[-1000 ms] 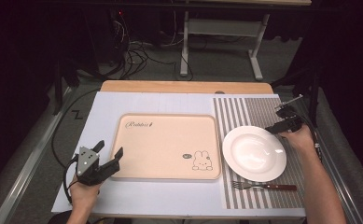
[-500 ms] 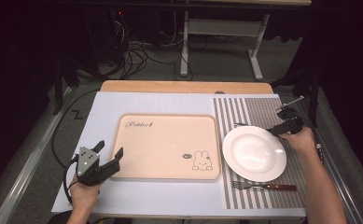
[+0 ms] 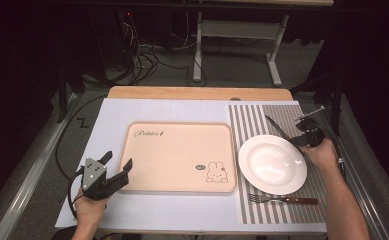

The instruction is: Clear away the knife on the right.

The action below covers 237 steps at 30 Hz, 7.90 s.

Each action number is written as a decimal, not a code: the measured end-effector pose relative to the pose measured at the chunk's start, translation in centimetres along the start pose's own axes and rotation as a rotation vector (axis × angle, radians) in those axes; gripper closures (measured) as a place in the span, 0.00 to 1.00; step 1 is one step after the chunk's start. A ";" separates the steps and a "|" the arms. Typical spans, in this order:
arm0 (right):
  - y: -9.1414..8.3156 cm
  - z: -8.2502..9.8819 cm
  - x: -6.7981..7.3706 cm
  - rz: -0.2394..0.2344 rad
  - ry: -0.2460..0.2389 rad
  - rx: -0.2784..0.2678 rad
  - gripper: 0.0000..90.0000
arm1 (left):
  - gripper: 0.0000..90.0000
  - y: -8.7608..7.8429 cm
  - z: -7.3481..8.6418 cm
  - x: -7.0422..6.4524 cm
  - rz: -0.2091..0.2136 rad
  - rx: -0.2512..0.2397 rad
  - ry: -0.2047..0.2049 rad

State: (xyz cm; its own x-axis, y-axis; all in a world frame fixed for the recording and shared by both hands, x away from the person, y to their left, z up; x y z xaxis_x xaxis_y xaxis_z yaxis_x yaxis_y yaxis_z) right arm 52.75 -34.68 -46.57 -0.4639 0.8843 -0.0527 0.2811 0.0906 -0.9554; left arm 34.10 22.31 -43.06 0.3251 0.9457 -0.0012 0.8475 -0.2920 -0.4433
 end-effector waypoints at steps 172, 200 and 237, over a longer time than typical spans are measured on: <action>-1.7 -2.7 27.4 -0.188 -0.317 -0.093 0.84 | 0.33 0.3 0.1 0.3 0.015 0.019 0.016; 0.4 -4.0 28.3 -0.201 -0.327 -0.067 1.00 | 0.33 0.1 0.0 0.4 0.015 0.008 0.024; 0.8 -4.8 24.7 -0.160 -0.227 -0.072 1.00 | 0.33 0.1 0.0 0.5 0.012 0.011 0.025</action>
State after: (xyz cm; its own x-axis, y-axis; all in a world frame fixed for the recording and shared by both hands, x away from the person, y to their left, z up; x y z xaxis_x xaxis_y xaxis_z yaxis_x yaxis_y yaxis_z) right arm 45.53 -10.58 -47.21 -0.6807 0.7321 0.0254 0.2444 0.2596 -0.9343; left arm 34.38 22.73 -43.13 0.3463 0.9380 0.0160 0.8389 -0.3020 -0.4528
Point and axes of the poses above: each handheld gripper's, and its own axes: y roughly forward along the jaws, z roughly out of its underside, x roughly to its left, the point moved 7 cm from there along y, roughly forward along the jaws, and after that the axes turned 7 degrees about x, right-handed, at the moved point
